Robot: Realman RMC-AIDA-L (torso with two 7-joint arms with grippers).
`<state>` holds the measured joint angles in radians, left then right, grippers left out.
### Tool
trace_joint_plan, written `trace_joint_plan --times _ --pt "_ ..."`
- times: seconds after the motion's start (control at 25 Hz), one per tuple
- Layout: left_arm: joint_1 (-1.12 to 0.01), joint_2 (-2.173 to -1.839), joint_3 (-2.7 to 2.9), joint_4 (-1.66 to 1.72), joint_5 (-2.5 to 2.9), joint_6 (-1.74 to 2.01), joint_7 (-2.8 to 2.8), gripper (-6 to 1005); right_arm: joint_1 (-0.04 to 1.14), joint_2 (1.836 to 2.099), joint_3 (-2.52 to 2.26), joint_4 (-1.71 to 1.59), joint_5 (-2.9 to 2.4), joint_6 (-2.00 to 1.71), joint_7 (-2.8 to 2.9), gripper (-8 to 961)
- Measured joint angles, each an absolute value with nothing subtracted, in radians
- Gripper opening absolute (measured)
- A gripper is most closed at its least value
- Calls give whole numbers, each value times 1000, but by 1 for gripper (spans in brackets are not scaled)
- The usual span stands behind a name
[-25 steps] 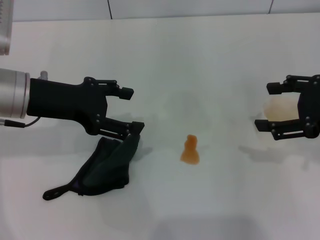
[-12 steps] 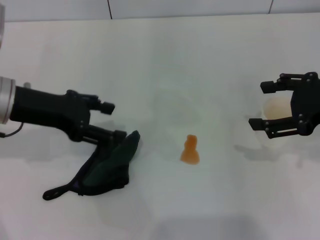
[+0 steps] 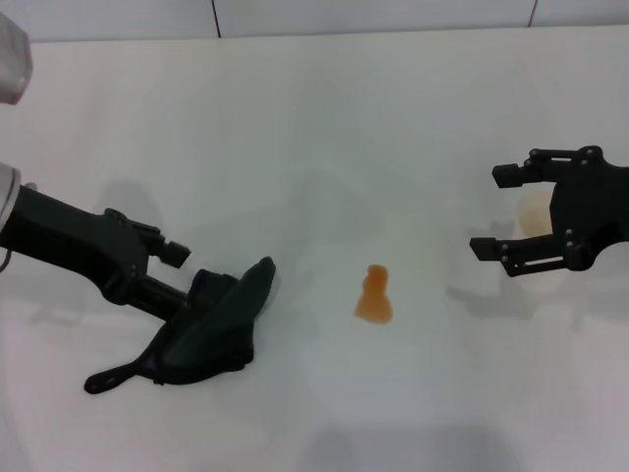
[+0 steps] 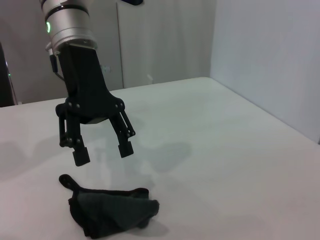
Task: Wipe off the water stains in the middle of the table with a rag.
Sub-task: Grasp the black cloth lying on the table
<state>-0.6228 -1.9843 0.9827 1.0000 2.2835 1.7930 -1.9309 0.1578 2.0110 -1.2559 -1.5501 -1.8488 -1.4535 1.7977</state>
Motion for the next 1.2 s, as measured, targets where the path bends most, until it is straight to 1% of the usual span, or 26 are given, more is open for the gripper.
trace_joint_plan --times 0.16,0.44,0.68,1.2 --pt "-638 -1997 983 990 2368 1789 -1933 889 155 2011 -1266 -1542 -1842 -1449 1795 866" --pt "-668 -2039 993 957 2446 1748 -1917 889 148 2011 -1282 -1517 -1820 -1446 1778 866" --pt "-681 -2058 998 935 2460 1720 -1903 890 147 2011 -1285 -1500 -1812 -1445 1770 865" --pt "-683 -2068 997 885 2477 1666 -1866 889 147 2011 -1292 -1482 -1805 -1445 1767 864"
